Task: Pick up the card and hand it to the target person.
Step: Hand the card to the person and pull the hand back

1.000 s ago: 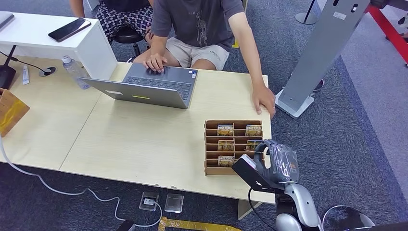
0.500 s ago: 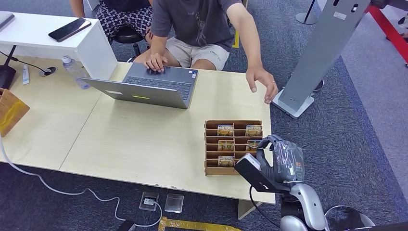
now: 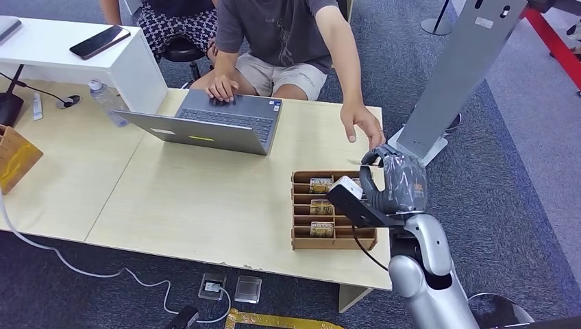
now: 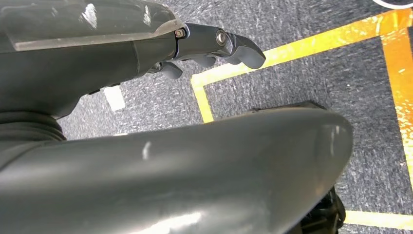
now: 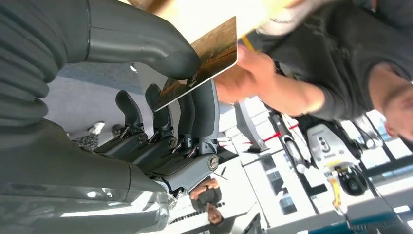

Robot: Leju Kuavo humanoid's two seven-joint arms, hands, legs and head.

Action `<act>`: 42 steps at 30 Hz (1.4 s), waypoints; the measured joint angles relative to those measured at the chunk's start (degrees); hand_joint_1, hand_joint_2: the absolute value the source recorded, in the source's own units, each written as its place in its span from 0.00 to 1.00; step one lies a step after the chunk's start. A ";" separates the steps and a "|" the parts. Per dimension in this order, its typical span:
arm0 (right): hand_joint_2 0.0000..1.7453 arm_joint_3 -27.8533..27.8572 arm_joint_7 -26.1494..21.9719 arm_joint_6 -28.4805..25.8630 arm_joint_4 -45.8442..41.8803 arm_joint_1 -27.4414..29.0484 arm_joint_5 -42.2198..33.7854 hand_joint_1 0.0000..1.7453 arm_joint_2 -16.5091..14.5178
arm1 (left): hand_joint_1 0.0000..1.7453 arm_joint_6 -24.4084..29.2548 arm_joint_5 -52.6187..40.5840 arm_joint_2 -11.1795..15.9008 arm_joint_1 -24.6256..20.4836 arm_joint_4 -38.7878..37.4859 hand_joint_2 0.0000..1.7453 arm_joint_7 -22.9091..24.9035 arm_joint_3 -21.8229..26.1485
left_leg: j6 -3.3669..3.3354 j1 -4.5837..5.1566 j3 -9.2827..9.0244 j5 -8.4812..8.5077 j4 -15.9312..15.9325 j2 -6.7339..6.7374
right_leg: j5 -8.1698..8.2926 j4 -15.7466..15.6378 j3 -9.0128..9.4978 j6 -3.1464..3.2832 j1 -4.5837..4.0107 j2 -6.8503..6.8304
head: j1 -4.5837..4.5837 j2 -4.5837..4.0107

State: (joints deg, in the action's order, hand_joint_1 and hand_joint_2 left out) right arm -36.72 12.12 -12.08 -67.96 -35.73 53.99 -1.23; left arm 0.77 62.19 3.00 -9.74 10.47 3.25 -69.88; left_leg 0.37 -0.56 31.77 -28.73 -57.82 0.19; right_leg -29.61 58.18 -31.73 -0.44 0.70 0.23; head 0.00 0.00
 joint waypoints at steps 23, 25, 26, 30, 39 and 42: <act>1.00 -3.34 -4.25 -2.95 30.34 -9.25 -1.60 0.78 -7.18 | 0.00 -0.36 -0.11 -0.14 -0.35 -0.26 0.00 0.92 -0.61 | 0.00 -0.02 -0.01 0.01 0.04 -0.28 | -0.05 -0.06 0.11 -0.01 -0.02 -0.26 | 0.00 0.00; 1.00 -3.57 -4.38 -3.04 31.76 -9.70 -1.51 0.39 -7.62 | 0.00 -0.57 -0.16 0.01 -0.27 -0.24 0.00 0.84 -0.69 | 0.00 -0.01 -0.01 0.02 0.05 -0.25 | -0.03 -0.07 0.09 -0.01 -0.01 -0.23 | 0.00 0.00; 1.00 -3.62 -4.45 -3.19 32.18 -9.88 -1.51 0.19 -7.75 | 0.00 -0.64 -0.20 0.06 -0.25 -0.24 0.00 0.76 -0.74 | 0.00 -0.02 0.00 0.02 0.04 -0.26 | -0.04 -0.06 0.09 -0.01 -0.02 -0.24 | 0.00 0.00; 1.00 -3.56 -4.85 -3.87 33.18 -10.65 -1.78 0.00 -8.01 | 0.00 -0.56 -0.09 0.14 -0.26 -0.26 0.00 0.49 -0.66 | 0.01 -0.02 0.02 0.03 0.03 -0.29 | -0.05 -0.05 0.07 0.00 -0.02 -0.27 | 0.00 0.00; 1.00 -3.25 -4.90 -4.31 31.93 -11.34 -2.37 0.00 -7.56 | 0.00 -0.21 0.35 0.13 -0.22 -0.25 0.00 0.40 -0.36 | -0.01 -0.02 0.06 0.01 -0.01 -0.33 | -0.07 -0.03 0.04 -0.01 -0.02 -0.31 | 0.00 0.00; 1.00 -3.16 -4.81 -4.40 31.56 -11.44 -2.44 0.00 -7.38 | 0.00 -0.22 0.38 0.15 -0.23 -0.25 0.00 0.36 -0.38 | -0.01 -0.02 0.08 0.01 -0.03 -0.36 | -0.08 -0.01 0.03 -0.01 -0.02 -0.34 | 0.00 0.00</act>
State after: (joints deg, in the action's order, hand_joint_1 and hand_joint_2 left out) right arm -39.88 7.32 -16.47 -36.40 -47.17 51.56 -8.61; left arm 0.55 62.56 3.15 -9.98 10.22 3.61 -70.25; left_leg 0.37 -0.58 31.85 -28.72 -57.84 -0.17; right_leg -29.69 58.17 -31.70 -0.46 0.68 -0.11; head 0.00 0.00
